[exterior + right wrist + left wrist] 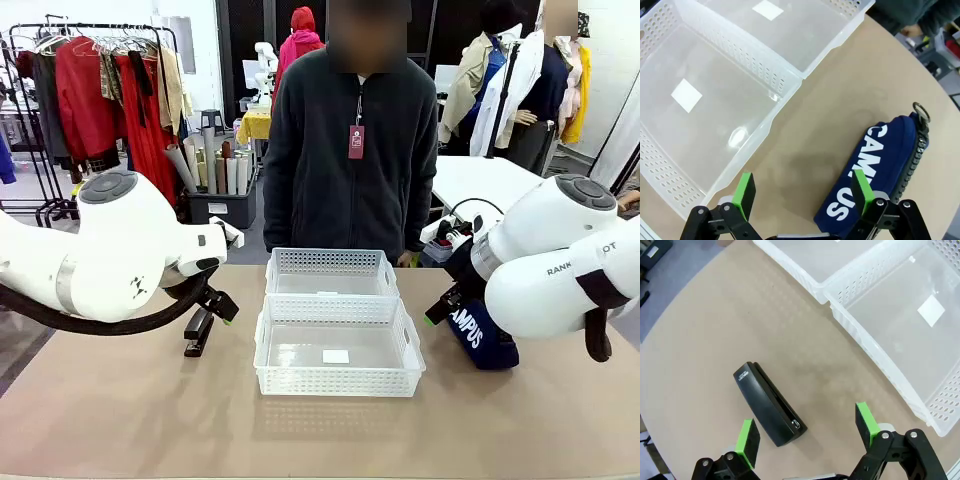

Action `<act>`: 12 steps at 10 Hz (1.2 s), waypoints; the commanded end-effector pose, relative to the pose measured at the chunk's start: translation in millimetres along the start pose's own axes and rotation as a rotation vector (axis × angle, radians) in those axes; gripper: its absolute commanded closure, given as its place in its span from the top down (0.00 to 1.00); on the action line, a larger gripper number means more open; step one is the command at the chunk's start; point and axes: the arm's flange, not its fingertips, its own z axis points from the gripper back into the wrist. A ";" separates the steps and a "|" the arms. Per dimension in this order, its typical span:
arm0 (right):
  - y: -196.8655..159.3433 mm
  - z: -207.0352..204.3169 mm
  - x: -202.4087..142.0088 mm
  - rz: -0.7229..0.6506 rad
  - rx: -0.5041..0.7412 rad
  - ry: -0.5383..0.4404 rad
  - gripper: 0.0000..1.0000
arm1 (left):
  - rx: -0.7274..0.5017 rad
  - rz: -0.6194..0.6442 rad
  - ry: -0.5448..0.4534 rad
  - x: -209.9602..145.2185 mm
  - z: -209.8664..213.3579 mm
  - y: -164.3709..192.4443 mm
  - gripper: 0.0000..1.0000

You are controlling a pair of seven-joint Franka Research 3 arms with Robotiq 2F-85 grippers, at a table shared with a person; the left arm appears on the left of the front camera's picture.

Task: Distribute items into two baskets.
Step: Pick up the Pencil pouch that the person points to.

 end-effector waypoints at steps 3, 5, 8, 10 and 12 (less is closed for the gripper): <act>0.0 0.1 0.0 0.000 0.000 0.000 1.00 | 0.000 0.000 0.000 0.1 0.2 0.0 1.00; 0.0 0.1 0.0 0.000 0.000 0.000 1.00 | 0.000 0.000 0.000 0.1 0.2 0.0 1.00; 0.0 0.1 0.0 0.000 0.000 0.000 1.00 | 0.000 0.000 0.000 0.1 0.2 0.0 1.00; 0.0 0.1 0.0 0.000 0.000 0.000 1.00 | 0.000 0.000 0.000 0.1 0.2 0.0 1.00; 0.0 0.1 0.0 0.000 0.000 0.000 1.00 | 0.000 0.000 0.000 0.1 0.2 0.0 1.00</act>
